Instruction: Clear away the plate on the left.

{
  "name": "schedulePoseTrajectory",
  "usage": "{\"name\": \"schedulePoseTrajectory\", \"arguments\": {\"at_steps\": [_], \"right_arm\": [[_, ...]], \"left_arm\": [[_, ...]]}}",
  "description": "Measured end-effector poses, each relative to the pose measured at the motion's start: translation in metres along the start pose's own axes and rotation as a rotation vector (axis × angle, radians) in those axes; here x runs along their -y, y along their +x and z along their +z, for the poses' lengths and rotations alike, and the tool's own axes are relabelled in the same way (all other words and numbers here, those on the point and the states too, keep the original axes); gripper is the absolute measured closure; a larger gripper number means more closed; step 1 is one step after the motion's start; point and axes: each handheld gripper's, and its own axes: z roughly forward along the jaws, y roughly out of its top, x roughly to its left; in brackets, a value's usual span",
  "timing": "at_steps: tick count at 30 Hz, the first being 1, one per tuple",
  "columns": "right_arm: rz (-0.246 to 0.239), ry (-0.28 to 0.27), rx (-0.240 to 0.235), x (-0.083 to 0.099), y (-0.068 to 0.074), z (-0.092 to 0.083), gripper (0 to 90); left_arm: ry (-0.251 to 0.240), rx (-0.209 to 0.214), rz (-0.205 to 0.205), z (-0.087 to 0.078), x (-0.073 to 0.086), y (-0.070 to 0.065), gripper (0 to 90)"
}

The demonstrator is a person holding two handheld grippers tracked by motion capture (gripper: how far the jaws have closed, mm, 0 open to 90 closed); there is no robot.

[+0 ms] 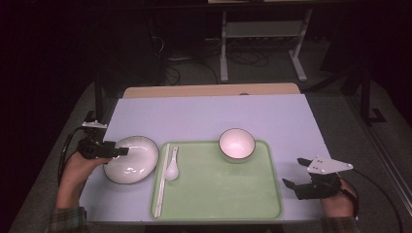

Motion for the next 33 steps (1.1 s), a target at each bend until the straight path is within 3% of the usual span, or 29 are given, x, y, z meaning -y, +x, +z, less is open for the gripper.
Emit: {"name": "schedulePoseTrajectory", "arguments": {"at_steps": [6, 10, 15, 24, 27, 33], "right_arm": [[-0.007, 0.003, -0.003, 0.000, 0.000, 0.001, 13.4], [-0.005, 0.003, -0.001, 0.000, 0.000, 0.001, 13.5], [-0.005, 0.006, -0.002, 0.000, 0.000, 0.002, 13.5], [-0.003, 0.010, 0.004, 0.000, -0.001, 0.002, 13.5], [-0.006, 0.008, 0.007, 0.000, -0.001, 0.001, 13.5], [-0.010, 0.011, 0.010, -0.001, 0.000, 0.001, 13.5]], "left_arm": [[0.063, -0.051, -0.036, 0.003, 0.009, 0.017, 28.0], [0.088, -0.055, -0.075, 0.005, 0.015, 0.027, 28.0], [0.123, -0.011, -0.113, 0.011, 0.020, 0.038, 34.3], [0.176, 0.028, -0.166, 0.020, 0.023, 0.046, 57.0], [0.176, 0.050, -0.164, 0.021, 0.024, 0.046, 65.4], [0.179, 0.067, -0.182, 0.023, 0.024, 0.048, 66.7]]}}
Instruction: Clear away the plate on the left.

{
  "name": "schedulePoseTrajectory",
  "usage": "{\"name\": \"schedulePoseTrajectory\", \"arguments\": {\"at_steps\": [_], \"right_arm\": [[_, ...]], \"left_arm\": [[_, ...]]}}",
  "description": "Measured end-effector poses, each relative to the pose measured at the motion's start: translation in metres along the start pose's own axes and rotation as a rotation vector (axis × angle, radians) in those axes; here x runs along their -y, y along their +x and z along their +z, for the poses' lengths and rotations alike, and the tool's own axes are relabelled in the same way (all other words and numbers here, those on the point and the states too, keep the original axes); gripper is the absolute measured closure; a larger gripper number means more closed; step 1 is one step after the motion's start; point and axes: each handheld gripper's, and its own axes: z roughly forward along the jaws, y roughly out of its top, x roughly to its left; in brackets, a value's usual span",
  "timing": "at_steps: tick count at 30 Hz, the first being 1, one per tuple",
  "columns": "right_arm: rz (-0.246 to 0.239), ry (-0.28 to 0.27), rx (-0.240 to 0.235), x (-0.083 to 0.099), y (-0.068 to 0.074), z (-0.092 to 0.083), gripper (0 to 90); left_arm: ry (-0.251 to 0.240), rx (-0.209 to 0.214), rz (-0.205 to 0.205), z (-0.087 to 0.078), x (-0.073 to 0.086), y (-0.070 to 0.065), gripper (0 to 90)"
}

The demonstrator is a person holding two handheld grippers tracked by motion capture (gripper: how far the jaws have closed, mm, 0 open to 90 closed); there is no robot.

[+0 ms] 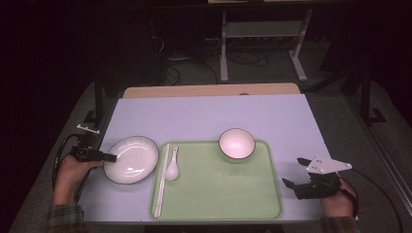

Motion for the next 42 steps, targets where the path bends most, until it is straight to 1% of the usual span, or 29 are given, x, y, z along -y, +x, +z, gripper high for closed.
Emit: {"name": "schedulePoseTrajectory", "arguments": {"at_steps": [3, 4, 6, 8, 11, 13, 15, 17, 19, 20, 23, 24, 25, 26, 27, 28, 32, 36, 38, 39, 42], "right_arm": [[-0.001, 0.000, -0.002, 0.000, 0.000, 0.001, 13.5], [-0.002, 0.002, -0.002, -0.001, 0.001, 0.001, 13.5], [0.000, 0.000, -0.001, -0.001, 0.001, 0.001, 13.5], [0.001, 0.000, -0.001, -0.001, 0.000, 0.001, 13.5], [0.003, -0.003, 0.002, 0.000, -0.001, 0.002, 13.5], [0.006, -0.005, 0.004, -0.001, -0.001, 0.002, 13.5], [0.003, -0.007, 0.004, -0.002, -0.001, 0.002, 13.5], [0.000, -0.011, 0.005, -0.002, -0.001, 0.002, 13.5], [0.001, -0.016, 0.009, -0.002, -0.001, 0.001, 13.5], [0.001, -0.018, 0.011, -0.002, -0.001, 0.001, 13.5], [0.000, -0.018, 0.013, -0.002, -0.001, 0.000, 13.5], [0.001, -0.019, 0.013, -0.002, -0.001, 0.000, 13.5], [0.002, -0.019, 0.013, -0.002, -0.001, 0.000, 13.5], [0.001, -0.020, 0.014, -0.002, -0.001, 0.000, 13.5], [0.000, -0.021, 0.013, -0.002, -0.001, -0.001, 13.5], [0.000, -0.021, 0.013, -0.001, -0.001, -0.001, 13.5], [0.003, -0.021, 0.015, -0.001, -0.002, -0.001, 13.5], [0.001, -0.019, 0.016, -0.001, -0.001, -0.001, 13.5], [0.001, -0.021, 0.015, -0.001, -0.002, -0.001, 13.5], [0.002, -0.020, 0.016, -0.001, -0.002, -0.001, 13.5], [0.000, -0.022, 0.014, -0.002, -0.001, -0.001, 13.5]], "left_arm": [[0.003, -0.001, -0.019, 0.000, -0.001, 0.000, 67.5], [-0.001, 0.007, -0.041, -0.001, -0.001, 0.002, 69.4], [-0.012, 0.034, -0.074, -0.002, 0.000, 0.007, 74.2], [-0.030, 0.069, -0.090, -0.004, 0.002, 0.012, 76.5], [-0.049, 0.110, -0.115, -0.005, 0.005, 0.019, 80.3], [-0.055, 0.121, -0.132, -0.007, 0.006, 0.020, 81.7], [-0.066, 0.131, -0.138, -0.008, 0.007, 0.021, 82.9], [-0.085, 0.142, -0.127, -0.011, 0.007, 0.021, 83.6], [-0.110, 0.168, -0.123, -0.014, 0.007, 0.021, 85.3], [-0.116, 0.171, -0.115, -0.016, 0.007, 0.020, 85.8], [-0.133, 0.172, -0.104, -0.020, 0.006, 0.016, 86.6], [-0.141, 0.168, -0.093, -0.022, 0.006, 0.015, 86.9], [-0.144, 0.155, -0.083, -0.024, 0.005, 0.013, 86.9], [-0.157, 0.157, -0.079, -0.026, 0.004, 0.013, 86.8], [-0.169, 0.170, -0.074, -0.028, 0.004, 0.012, 86.5], [-0.178, 0.170, -0.069, -0.031, 0.004, 0.011, 86.2], [-0.201, 0.133, -0.044, -0.043, 0.003, 0.005, 85.8], [-0.246, 0.123, -0.028, -0.054, 0.001, -0.001, 85.9], [-0.258, 0.131, -0.016, -0.056, 0.000, -0.006, 86.0], [-0.253, 0.132, -0.010, -0.057, -0.001, -0.008, 86.0], [-0.250, 0.141, 0.023, -0.056, -0.006, -0.018, 86.1]]}}
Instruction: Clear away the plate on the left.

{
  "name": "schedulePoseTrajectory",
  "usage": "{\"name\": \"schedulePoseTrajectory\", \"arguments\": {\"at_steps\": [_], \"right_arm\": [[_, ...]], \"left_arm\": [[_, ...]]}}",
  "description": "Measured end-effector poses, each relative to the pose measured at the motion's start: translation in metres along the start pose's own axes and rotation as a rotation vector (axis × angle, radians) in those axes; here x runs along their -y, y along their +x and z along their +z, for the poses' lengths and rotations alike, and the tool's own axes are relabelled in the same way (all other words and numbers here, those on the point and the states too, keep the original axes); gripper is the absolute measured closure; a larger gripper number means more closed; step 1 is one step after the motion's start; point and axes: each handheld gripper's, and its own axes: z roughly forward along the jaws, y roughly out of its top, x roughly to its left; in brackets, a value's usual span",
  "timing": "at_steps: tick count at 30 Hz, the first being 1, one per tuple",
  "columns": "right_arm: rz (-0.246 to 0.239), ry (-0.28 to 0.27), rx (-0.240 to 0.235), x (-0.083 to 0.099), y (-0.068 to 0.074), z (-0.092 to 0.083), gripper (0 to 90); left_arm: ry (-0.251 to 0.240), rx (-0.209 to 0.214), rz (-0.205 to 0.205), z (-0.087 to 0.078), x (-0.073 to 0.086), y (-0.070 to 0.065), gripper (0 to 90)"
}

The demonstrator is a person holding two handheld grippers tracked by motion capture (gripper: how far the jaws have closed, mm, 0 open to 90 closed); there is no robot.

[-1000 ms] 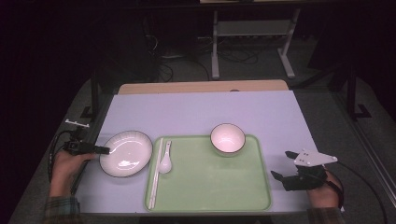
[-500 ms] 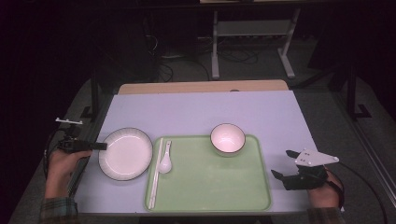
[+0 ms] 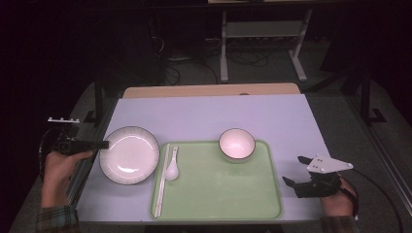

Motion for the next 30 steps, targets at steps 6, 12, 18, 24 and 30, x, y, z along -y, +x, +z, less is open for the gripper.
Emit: {"name": "schedulePoseTrajectory", "arguments": {"at_steps": [6, 12, 18, 24, 30], "right_arm": [[0.001, -0.001, 0.001, 0.001, 0.000, -0.001, 13.5], [0.001, -0.001, 0.002, 0.001, -0.001, -0.001, 13.5], [0.000, -0.003, 0.004, 0.000, -0.001, -0.001, 13.5], [-0.001, -0.002, 0.004, 0.000, -0.001, -0.001, 13.5], [0.001, -0.004, 0.003, 0.000, -0.002, -0.001, 13.5]], "left_arm": [[0.017, 0.039, 0.063, 0.012, -0.012, -0.025, 86.0], [0.055, 0.073, 0.131, 0.029, -0.021, -0.051, 86.0], [0.091, 0.129, 0.181, 0.051, -0.029, -0.078, 86.0], [0.144, 0.175, 0.237, 0.076, -0.036, -0.106, 85.9], [0.202, 0.231, 0.290, 0.106, -0.042, -0.135, 85.9]]}}
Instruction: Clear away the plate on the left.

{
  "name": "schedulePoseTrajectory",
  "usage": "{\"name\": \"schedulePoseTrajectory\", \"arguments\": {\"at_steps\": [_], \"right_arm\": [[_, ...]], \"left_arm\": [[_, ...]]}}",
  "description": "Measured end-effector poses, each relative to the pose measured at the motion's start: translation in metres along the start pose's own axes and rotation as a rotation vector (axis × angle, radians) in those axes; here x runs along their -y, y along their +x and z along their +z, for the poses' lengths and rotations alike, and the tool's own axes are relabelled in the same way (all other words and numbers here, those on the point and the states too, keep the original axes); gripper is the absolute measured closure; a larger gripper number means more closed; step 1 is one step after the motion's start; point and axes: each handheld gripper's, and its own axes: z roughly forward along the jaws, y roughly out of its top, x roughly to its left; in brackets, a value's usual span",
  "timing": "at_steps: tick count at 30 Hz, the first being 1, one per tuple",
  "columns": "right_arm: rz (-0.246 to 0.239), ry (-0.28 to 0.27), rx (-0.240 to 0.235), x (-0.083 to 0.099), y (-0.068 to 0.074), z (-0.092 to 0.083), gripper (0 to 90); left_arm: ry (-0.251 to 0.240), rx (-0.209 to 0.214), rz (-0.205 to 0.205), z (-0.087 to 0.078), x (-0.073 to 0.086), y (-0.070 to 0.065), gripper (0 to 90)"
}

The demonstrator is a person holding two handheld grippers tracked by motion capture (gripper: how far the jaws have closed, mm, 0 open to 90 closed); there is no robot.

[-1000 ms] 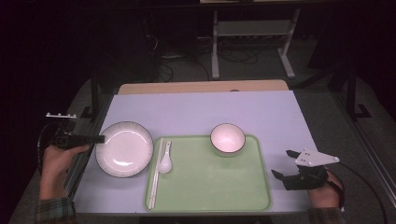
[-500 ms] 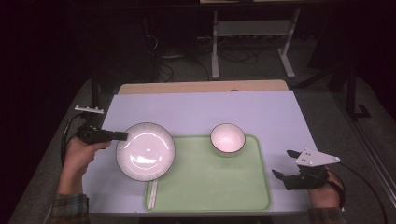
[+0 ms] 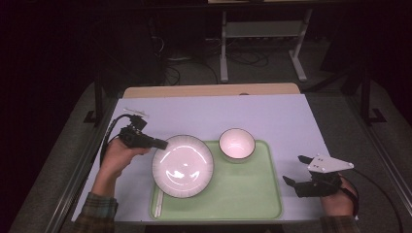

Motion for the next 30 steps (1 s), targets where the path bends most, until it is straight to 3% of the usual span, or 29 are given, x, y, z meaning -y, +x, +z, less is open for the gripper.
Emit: {"name": "schedulePoseTrajectory", "arguments": {"at_steps": [4, 9, 16, 23, 26, 30], "right_arm": [[0.003, -0.007, 0.001, 0.001, 0.000, -0.001, 13.5], [0.004, -0.010, 0.003, 0.002, -0.001, -0.002, 13.5], [0.004, -0.005, 0.003, 0.001, 0.000, -0.002, 13.5], [0.003, 0.001, 0.003, 0.002, 0.000, -0.002, 13.5], [0.001, 0.003, 0.003, 0.002, 0.000, -0.002, 13.5], [0.004, 0.000, 0.004, 0.002, 0.000, -0.003, 13.5]], "left_arm": [[0.053, 0.037, 0.033, 0.026, -0.010, -0.013, 85.9], [0.108, 0.069, 0.054, 0.050, -0.012, -0.024, 85.8], [0.144, 0.113, 0.056, 0.068, -0.011, -0.026, 85.6], [0.180, 0.100, 0.077, 0.084, -0.009, -0.025, 86.5], [0.173, 0.121, 0.080, 0.089, -0.008, -0.023, 86.4], [0.191, 0.095, 0.094, 0.094, -0.006, -0.022, 85.5]]}}
